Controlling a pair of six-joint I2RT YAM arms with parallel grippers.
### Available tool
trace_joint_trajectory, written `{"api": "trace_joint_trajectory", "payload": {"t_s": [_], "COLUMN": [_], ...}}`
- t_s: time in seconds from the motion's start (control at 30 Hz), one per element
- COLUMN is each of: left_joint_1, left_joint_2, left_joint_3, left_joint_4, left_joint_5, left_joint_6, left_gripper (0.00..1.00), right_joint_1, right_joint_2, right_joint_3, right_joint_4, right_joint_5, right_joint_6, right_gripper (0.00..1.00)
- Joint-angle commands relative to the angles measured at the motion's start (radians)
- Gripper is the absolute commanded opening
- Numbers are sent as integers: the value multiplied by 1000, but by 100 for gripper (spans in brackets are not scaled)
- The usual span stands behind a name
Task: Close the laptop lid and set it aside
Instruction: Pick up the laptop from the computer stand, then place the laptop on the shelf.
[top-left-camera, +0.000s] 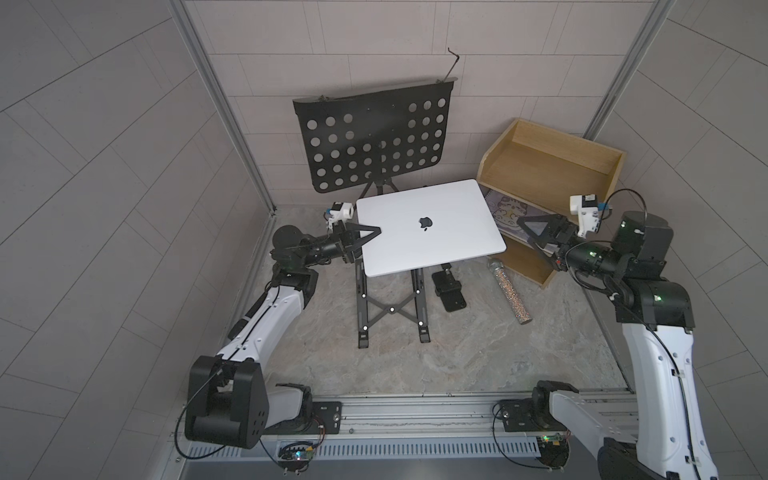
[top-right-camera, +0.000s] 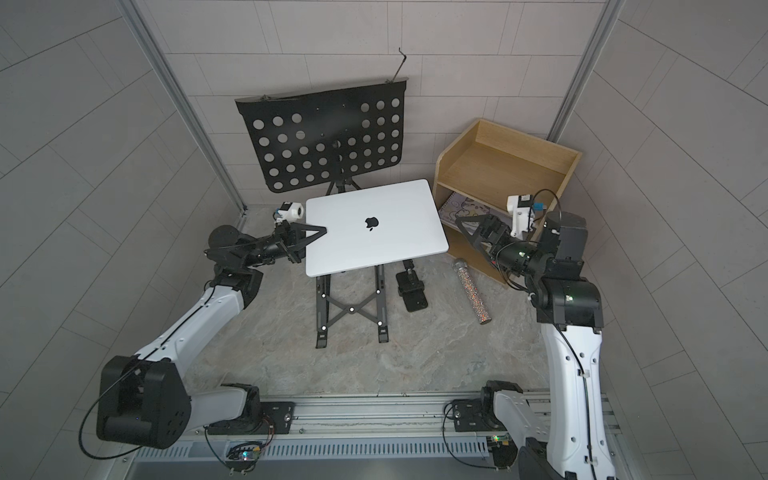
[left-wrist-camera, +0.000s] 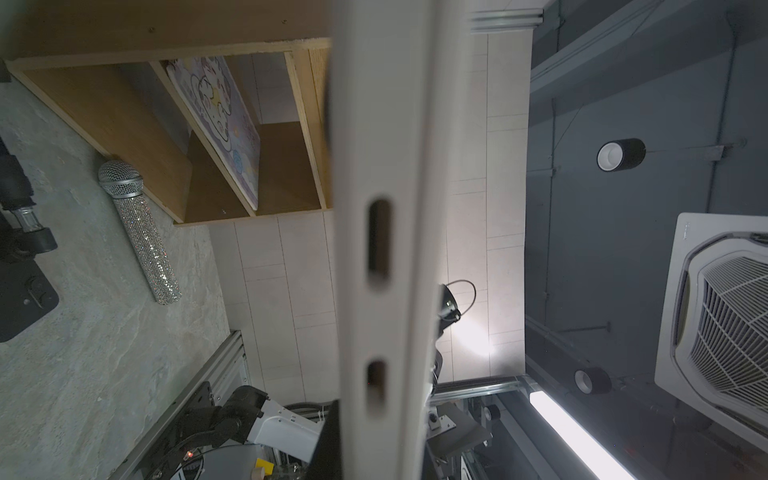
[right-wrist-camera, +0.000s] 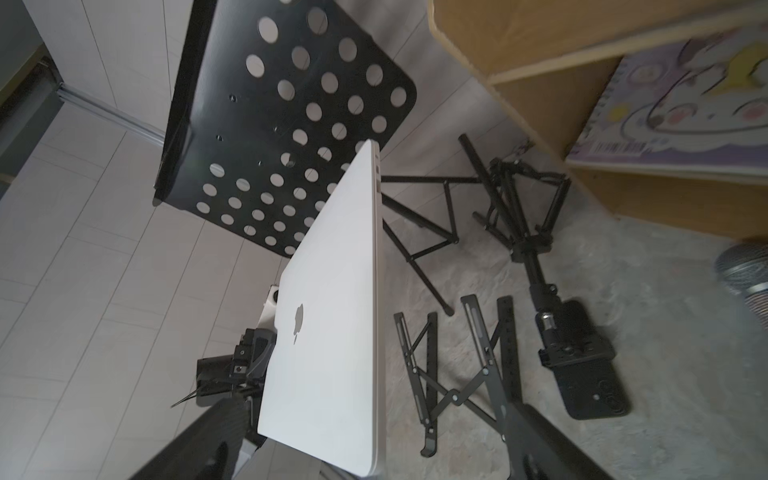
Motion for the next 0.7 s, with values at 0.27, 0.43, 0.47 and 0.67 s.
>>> {"api": "trace_joint_trajectory", "payload": {"t_s": [0.27,0.43,0.47,0.67], "left_joint_1": [-251,-415,-437,-541], "left_joint_2": [-136,-86,-70,32], "left_joint_3": [56,103,112,199], "left_joint_4": [-224,-251,-245,-184], "left_joint_5": [-379,-573,-601,-688], "left_joint_6": [318,385,387,386], "left_gripper": [0,0,0,0], "right_joint_1": [-3,-4,-4,-2], "right_joint_2": [-96,-87,-88,-91], "right_joint_3": [222,302,310,320], "right_joint_4": [-16,-4,-3,-15], "right_joint_5": [310,320,318,313], "right_joint_6": [-66,-55,-51,-52], "right_gripper": [100,100,100,100]}}
